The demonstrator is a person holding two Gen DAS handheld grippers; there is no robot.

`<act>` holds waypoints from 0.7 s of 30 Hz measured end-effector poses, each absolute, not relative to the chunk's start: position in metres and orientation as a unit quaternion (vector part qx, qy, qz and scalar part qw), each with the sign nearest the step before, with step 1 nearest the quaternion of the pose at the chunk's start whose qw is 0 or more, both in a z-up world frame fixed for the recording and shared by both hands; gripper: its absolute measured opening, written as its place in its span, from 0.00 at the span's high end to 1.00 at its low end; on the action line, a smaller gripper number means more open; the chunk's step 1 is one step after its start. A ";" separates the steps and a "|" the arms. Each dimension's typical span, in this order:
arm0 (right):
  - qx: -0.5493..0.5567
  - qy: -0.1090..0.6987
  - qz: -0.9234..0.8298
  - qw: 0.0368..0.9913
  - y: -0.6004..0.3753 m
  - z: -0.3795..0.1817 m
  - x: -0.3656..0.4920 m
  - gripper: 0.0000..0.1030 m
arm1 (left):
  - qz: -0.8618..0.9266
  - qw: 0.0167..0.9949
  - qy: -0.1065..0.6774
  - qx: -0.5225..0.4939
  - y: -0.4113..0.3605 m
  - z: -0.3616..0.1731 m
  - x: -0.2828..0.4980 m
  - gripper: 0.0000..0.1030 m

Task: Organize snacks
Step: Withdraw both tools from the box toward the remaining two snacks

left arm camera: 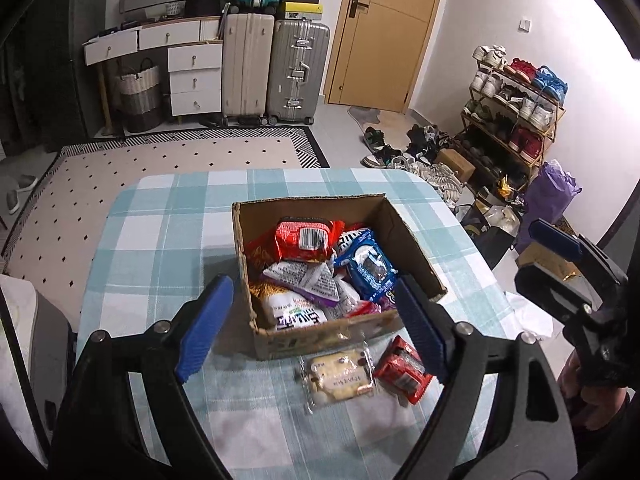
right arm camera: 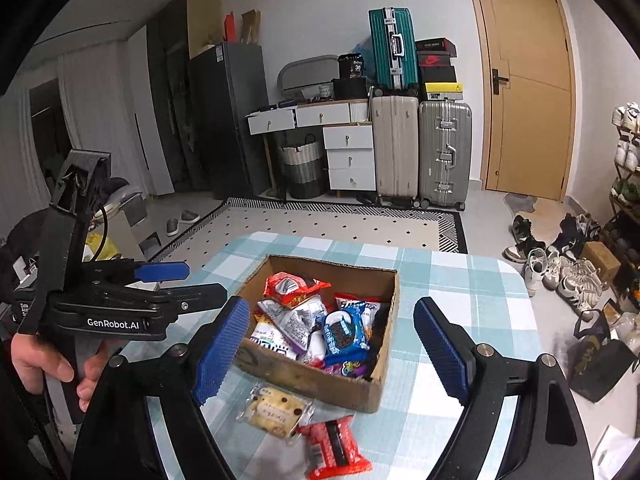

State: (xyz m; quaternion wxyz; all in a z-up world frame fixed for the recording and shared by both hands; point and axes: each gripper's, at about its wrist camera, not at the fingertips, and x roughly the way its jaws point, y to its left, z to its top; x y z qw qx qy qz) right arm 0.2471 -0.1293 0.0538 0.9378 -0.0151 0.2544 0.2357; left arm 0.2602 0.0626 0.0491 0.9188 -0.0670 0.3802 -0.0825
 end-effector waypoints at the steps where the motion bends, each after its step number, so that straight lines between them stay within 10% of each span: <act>1: -0.015 0.251 0.236 0.939 -0.131 0.055 0.241 0.16 | -0.081 0.920 0.379 -0.066 0.062 0.050 0.255 0.20; 21: -0.001 0.240 0.240 0.941 -0.147 0.033 0.167 0.10 | -0.067 0.934 0.344 -0.072 0.057 0.052 0.182 0.11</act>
